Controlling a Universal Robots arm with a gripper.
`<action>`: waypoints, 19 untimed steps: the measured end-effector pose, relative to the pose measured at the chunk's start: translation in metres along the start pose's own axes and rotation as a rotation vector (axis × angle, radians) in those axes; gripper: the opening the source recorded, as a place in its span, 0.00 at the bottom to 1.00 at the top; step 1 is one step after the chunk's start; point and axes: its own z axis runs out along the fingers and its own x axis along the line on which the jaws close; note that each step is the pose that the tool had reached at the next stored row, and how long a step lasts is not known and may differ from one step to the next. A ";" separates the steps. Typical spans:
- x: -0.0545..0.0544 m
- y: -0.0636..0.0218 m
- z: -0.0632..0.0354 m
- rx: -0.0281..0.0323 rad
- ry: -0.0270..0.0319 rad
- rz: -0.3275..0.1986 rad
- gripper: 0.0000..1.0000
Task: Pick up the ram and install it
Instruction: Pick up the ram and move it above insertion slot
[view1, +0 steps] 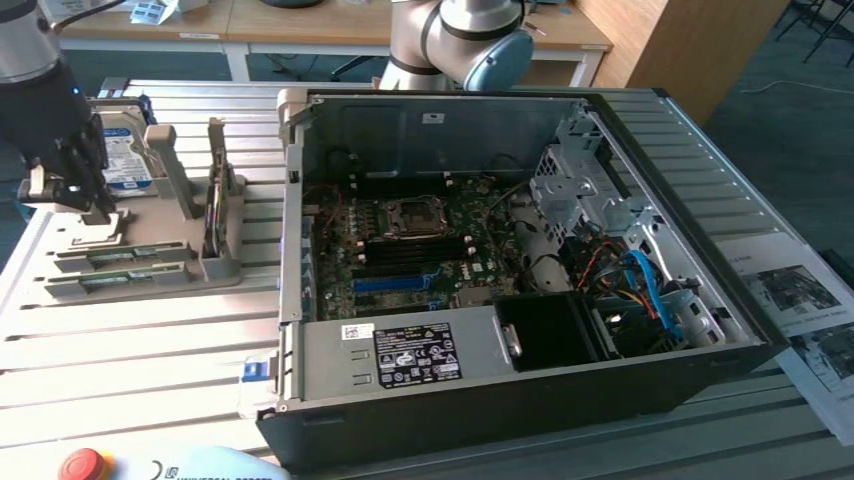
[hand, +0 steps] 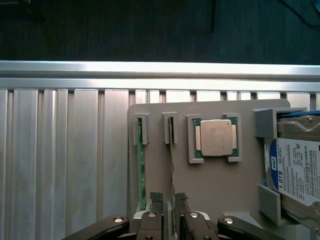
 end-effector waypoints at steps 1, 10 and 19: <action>0.000 0.0000 0.0013 -0.0001 0.0000 0.000 0.24; 0.000 -0.0003 0.0131 0.0000 0.0000 0.000 0.24; 0.000 -0.0006 0.0255 -0.0001 0.0000 0.000 0.24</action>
